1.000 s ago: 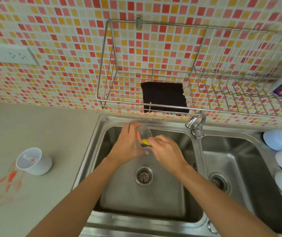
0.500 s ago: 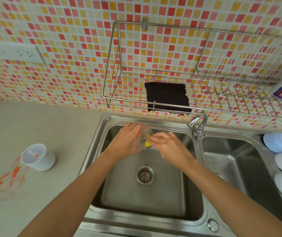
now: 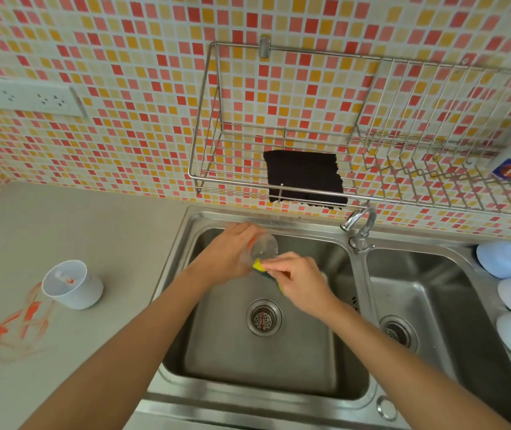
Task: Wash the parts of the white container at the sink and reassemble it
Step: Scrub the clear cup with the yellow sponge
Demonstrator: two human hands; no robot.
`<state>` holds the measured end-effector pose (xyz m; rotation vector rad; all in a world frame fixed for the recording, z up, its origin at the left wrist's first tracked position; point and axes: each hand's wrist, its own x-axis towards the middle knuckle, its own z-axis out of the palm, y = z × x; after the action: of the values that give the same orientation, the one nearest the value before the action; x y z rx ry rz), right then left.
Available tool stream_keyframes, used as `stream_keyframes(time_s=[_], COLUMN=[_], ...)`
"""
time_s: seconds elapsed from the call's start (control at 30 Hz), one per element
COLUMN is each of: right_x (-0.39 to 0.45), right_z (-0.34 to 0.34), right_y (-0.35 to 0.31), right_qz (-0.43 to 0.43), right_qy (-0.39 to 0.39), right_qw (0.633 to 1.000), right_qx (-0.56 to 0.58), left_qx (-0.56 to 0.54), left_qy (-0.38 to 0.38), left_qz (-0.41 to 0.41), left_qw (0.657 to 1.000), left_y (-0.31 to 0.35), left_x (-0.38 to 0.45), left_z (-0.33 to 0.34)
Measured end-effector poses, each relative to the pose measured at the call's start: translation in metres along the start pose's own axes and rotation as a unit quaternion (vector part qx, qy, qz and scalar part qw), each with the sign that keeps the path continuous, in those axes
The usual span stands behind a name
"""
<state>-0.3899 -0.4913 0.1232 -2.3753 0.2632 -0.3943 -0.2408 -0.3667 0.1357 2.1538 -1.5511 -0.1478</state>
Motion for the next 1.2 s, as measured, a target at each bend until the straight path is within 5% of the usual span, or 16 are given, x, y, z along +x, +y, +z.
stream_keyframes(time_s=[0.13,0.33,0.6,0.8,0.93,1.03,1.13,1.2], right_x=[0.018,0.014,0.007,0.006,0.002,0.002,0.009,0.023], right_z=[-0.023,-0.015,-0.009,-0.002,0.006,0.006,-0.006,-0.018], right_y=[0.022,0.028,0.019,0.005,-0.017,-0.021,-0.008,0.004], right_qz=[-0.227,-0.257,-0.27,-0.198,-0.04,0.037,-0.096,-0.202], right_qy=[-0.056,-0.032,0.053,0.108,0.088,0.038,0.001,-0.026], right_qw=[0.922,0.895,0.902,0.935,0.995,0.995,0.99,0.933], right_qx=[-0.31,-0.363,-0.334,-0.272,-0.02,0.083,-0.107,-0.296], left_qx=[-0.004,-0.057,-0.128,-0.033,-0.056,-0.062,-0.047,-0.043], left_qy=[-0.026,-0.033,0.007,0.131,0.158,0.121,0.083,0.056], left_qz=[0.009,-0.007,-0.087,-0.141,-0.101,-0.072,-0.044,-0.021], left_qw=[1.0,0.998,0.988,0.981,0.981,0.988,0.994,0.997], left_y=[0.005,-0.001,-0.001,0.002,0.0,-0.005,-0.006,0.002], left_x=[0.004,0.003,-0.007,-0.012,-0.006,-0.002,-0.001,-0.003], left_z=[-0.001,-0.004,0.003,0.018,0.014,0.002,-0.003,-0.005])
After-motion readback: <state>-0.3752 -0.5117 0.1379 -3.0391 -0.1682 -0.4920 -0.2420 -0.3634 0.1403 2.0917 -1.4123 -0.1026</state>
